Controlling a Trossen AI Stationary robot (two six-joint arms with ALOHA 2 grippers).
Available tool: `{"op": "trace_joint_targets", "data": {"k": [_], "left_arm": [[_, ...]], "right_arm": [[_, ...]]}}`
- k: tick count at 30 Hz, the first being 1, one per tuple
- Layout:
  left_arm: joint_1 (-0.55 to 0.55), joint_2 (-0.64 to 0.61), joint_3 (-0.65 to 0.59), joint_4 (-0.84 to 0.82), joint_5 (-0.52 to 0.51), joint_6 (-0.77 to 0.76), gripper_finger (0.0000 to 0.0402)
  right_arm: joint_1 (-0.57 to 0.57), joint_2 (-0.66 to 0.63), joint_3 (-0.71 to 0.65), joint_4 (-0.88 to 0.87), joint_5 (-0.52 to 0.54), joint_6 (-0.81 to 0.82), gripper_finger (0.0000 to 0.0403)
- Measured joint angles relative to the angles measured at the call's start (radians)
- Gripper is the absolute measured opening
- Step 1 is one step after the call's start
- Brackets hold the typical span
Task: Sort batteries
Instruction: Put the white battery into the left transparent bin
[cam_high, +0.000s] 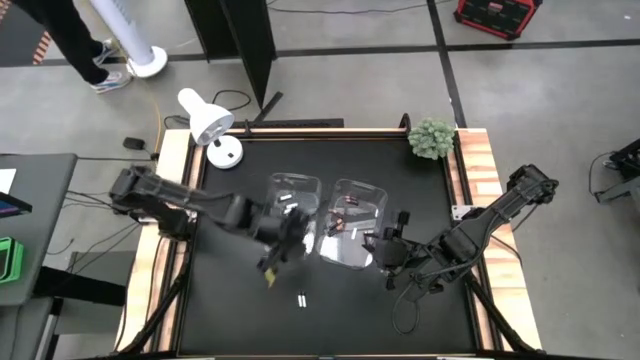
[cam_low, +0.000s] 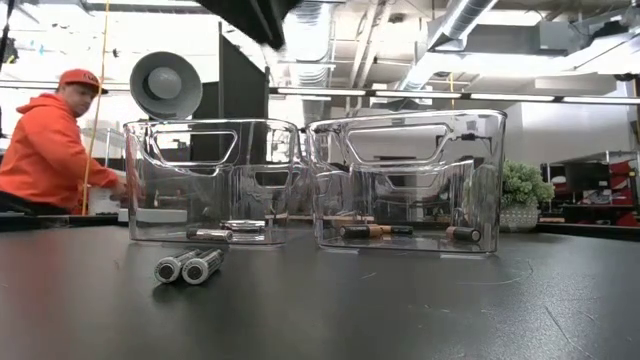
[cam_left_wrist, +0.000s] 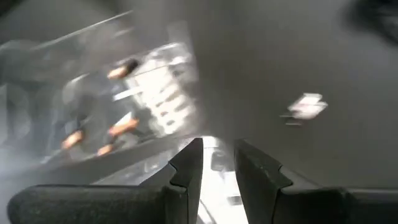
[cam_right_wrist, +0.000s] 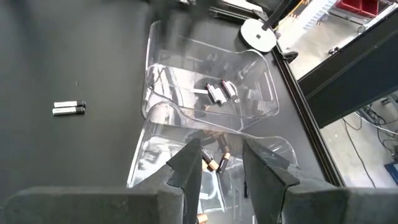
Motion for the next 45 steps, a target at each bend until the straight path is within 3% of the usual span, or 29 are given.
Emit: {"op": "trace_joint_targets", "data": {"k": [5, 13, 20, 26, 31, 38, 45], "left_arm": [[-0.133, -0.004, -0.04, 0.019, 0.005, -0.035, 0.0087], [-0.289, 0.029, -0.209, 0.376, 0.061, -0.099, 0.0086], [-0.329, 0.129, -0.304, 0.593, 0.05, -0.045, 0.0087], [-0.334, 0.265, -0.273, 0.581, -0.046, 0.027, 0.0087], [-0.334, 0.325, -0.25, 0.549, -0.054, 0.084, 0.0088], [-0.328, 0.336, -0.246, 0.478, -0.126, 0.128, 0.0088], [-0.312, 0.336, -0.246, 0.447, -0.134, 0.162, 0.0088]], "right_arm": [[0.0, 0.0, 0.0, 0.0, 0.0, 0.0, 0.0132], [0.0, 0.0, 0.0, 0.005, -0.001, -0.002, 0.0132], [0.0, 0.0, 0.0, 0.012, -0.005, 0.008, 0.0132], [0.001, 0.0, 0.0, 0.029, -0.005, 0.012, 0.0132], [0.001, 0.0, 0.0, 0.031, -0.005, 0.011, 0.0132], [0.001, 0.0, 0.0, 0.032, -0.005, 0.011, 0.0132], [-0.006, 0.0, 0.0, 0.032, -0.005, 0.008, 0.0132]]}}
